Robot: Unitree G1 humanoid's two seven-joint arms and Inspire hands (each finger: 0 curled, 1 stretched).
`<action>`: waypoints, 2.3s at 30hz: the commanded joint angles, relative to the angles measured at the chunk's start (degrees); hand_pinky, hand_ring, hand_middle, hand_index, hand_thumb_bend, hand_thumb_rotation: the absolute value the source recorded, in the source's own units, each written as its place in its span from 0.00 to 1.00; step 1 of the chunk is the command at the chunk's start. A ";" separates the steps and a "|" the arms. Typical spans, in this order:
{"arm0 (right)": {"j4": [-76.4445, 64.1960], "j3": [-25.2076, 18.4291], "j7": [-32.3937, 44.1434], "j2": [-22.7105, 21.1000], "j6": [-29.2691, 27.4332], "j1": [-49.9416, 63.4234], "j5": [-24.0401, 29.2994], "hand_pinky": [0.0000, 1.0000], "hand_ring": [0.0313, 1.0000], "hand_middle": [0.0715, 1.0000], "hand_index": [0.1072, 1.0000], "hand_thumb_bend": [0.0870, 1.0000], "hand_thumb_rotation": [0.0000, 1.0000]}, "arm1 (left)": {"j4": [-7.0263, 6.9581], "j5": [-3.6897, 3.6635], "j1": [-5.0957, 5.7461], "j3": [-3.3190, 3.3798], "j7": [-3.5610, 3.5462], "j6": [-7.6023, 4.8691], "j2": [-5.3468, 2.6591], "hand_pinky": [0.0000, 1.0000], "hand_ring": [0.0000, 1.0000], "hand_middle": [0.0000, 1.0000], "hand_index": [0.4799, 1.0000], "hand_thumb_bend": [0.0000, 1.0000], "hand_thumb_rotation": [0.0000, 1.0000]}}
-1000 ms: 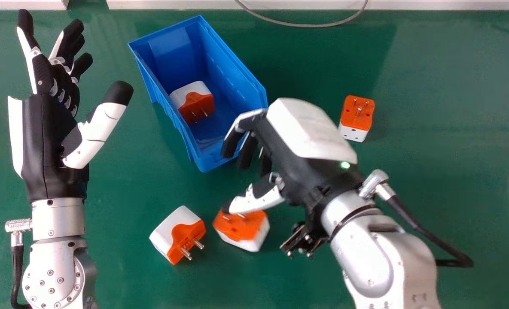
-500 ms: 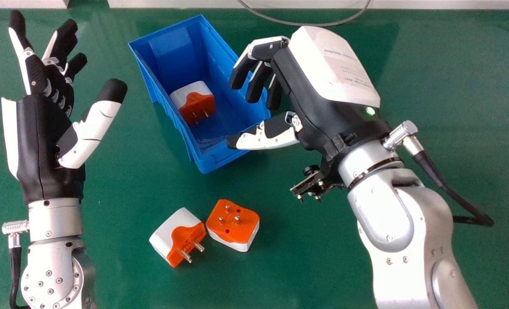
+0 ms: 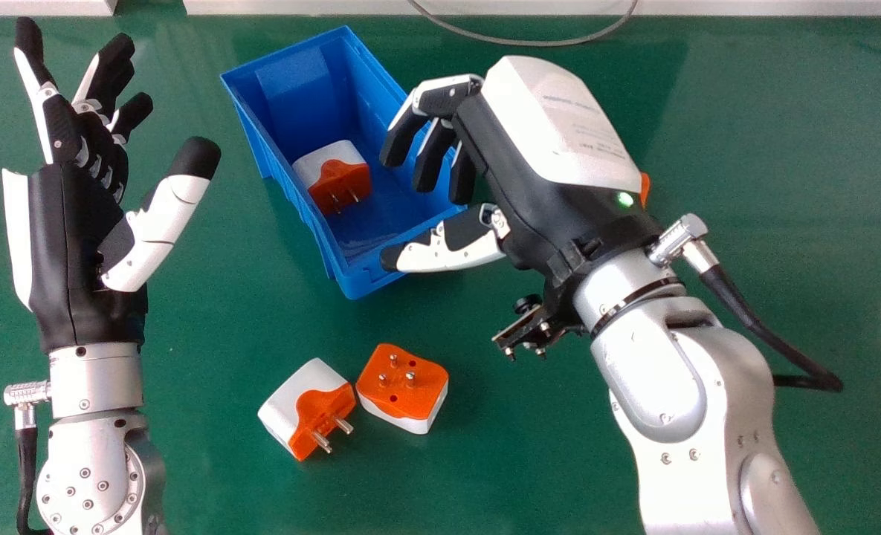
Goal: Pick all objects and put in blue box
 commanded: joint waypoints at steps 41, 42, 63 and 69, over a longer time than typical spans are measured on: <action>18.68 10.21 27.05 5.17 6.01 -3.54 -16.83 0.86 1.00 1.00 0.97 0.95 0.34 | -0.83 -0.23 -1.03 0.44 -1.30 -0.82 0.50 0.88 0.92 0.90 0.80 0.85 0.51; 21.25 10.78 26.36 5.82 6.09 -3.92 -16.29 0.83 1.00 1.00 0.97 0.95 0.33 | -0.96 -0.47 -0.94 0.41 -1.49 -0.72 0.45 0.87 0.92 0.90 0.79 0.85 0.51; 27.71 11.73 -5.08 7.22 0.44 -0.53 -5.71 0.37 0.48 0.60 0.61 0.59 0.00 | -1.65 0.40 0.12 0.35 -1.01 -0.19 0.43 0.89 0.93 0.91 0.81 0.85 0.51; 27.04 12.00 -7.93 6.37 -0.80 -0.22 -3.72 0.34 0.42 0.53 0.56 0.53 0.00 | -1.55 -0.15 0.07 0.32 -1.23 -0.45 0.26 0.89 0.92 0.91 0.81 0.85 0.52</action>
